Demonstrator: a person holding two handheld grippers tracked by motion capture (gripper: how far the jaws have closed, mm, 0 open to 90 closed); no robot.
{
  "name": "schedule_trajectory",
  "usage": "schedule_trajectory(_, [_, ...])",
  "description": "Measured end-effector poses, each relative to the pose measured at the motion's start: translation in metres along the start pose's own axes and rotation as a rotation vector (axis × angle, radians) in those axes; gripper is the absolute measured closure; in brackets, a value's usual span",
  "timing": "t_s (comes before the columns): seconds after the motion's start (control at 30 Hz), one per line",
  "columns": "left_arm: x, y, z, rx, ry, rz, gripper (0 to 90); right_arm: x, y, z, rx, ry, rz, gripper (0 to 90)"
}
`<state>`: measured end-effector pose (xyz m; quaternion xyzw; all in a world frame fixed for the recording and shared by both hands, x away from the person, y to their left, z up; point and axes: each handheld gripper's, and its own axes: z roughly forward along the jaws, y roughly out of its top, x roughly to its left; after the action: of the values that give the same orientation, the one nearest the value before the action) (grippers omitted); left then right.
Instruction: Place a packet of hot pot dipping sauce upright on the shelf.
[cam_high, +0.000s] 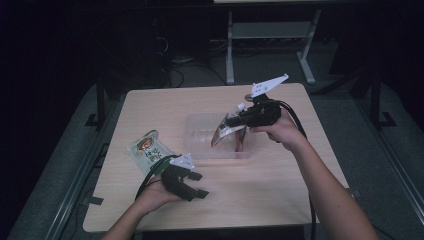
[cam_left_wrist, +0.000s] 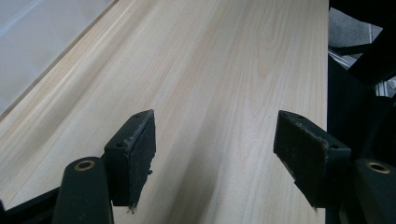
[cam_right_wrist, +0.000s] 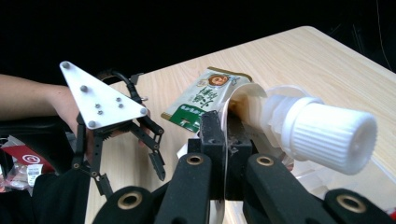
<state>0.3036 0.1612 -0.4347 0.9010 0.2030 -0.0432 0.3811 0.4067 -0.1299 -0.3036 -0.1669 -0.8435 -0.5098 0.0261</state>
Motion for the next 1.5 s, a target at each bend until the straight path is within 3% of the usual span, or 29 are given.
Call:
schedule_trajectory(0.47, [0.002, -0.001, -0.001, -0.002, 0.003, -0.009, 29.4, -0.037, -0.014, 0.004, 0.037, -0.002, 0.072, 89.6])
schedule_trajectory(0.83, [0.001, -0.001, -0.001, 0.017, 0.0, -0.003, 29.4, -0.044, -0.021, -0.006, 0.076, -0.041, 0.088, 89.4])
schedule_trajectory(1.07, [0.0, -0.001, 0.001, 0.01, -0.002, -0.012, 29.4, -0.048, -0.027, -0.015, 0.106, -0.096, 0.092, 89.2])
schedule_trajectory(1.5, [0.0, -0.001, 0.001, 0.018, -0.007, 0.001, 29.4, -0.04, -0.011, 0.003, 0.109, -0.058, 0.042, 89.4])
